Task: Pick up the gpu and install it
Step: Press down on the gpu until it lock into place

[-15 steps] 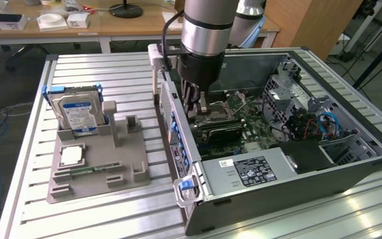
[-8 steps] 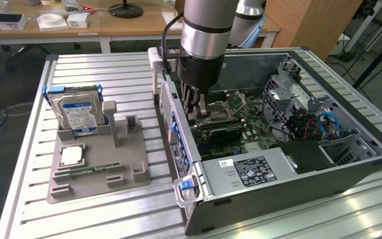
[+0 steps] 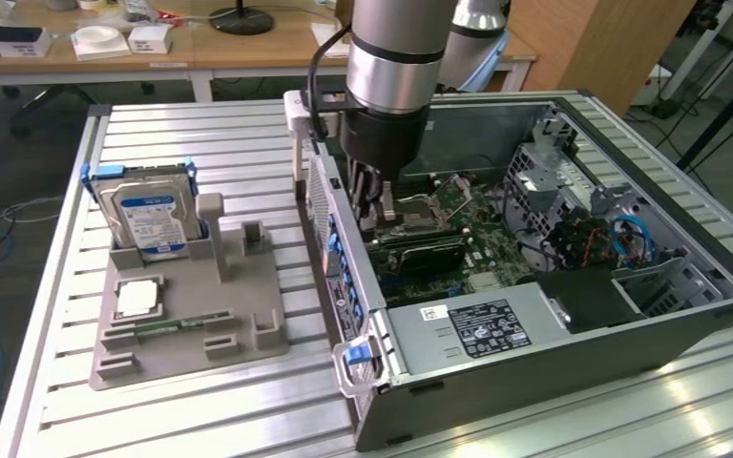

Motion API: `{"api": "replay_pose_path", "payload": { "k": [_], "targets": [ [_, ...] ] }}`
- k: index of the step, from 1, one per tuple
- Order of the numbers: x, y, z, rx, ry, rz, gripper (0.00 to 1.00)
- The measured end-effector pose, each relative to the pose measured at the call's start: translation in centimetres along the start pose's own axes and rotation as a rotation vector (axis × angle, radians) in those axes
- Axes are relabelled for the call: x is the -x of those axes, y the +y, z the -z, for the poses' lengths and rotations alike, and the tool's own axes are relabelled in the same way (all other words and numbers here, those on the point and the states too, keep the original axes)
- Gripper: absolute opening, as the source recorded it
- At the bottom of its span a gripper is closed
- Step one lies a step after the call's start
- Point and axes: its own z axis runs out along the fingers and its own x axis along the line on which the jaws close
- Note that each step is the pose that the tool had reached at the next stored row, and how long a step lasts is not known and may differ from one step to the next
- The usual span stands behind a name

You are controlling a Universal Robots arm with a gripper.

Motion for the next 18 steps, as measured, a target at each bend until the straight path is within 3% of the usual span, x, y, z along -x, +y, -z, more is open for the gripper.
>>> {"api": "replay_pose_path", "payload": {
  "k": [13,17,18],
  "targets": [
    [0.0,0.0,-0.57,-0.0005,0.0018,-0.001,0.11],
    [0.08,-0.05,-0.64,0.0012,0.0046,-0.001,0.11],
    [0.09,-0.07,-0.61,0.0041,0.0051,-0.001,0.11]
  ]
}}
